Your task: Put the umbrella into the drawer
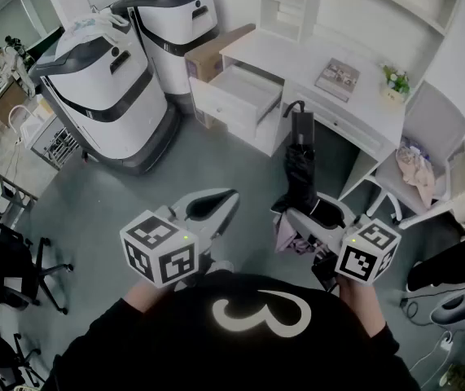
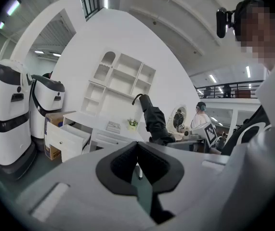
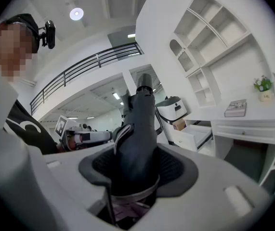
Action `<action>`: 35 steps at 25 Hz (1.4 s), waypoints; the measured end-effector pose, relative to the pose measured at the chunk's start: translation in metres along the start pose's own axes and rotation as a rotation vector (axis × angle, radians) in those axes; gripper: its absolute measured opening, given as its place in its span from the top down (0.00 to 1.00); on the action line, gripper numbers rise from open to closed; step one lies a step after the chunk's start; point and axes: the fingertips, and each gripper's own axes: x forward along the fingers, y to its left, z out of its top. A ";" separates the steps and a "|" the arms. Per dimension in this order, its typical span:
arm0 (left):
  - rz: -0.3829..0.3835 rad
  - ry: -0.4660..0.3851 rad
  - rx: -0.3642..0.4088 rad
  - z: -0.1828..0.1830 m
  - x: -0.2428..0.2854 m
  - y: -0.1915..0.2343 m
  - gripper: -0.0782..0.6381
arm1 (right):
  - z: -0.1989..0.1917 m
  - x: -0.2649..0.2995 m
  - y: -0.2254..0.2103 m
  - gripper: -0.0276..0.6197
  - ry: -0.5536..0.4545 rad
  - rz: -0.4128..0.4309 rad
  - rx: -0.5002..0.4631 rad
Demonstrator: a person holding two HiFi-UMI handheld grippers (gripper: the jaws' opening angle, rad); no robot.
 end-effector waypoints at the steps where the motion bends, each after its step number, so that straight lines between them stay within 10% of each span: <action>1: -0.001 -0.002 0.002 0.001 0.000 -0.001 0.88 | 0.000 0.000 0.001 0.61 0.002 -0.001 -0.005; 18: 0.018 0.018 -0.033 -0.014 0.006 0.021 0.88 | -0.007 0.012 -0.014 0.61 0.025 -0.016 0.015; 35: -0.006 0.067 -0.095 0.028 0.097 0.182 0.88 | 0.035 0.153 -0.123 0.61 0.079 -0.058 0.073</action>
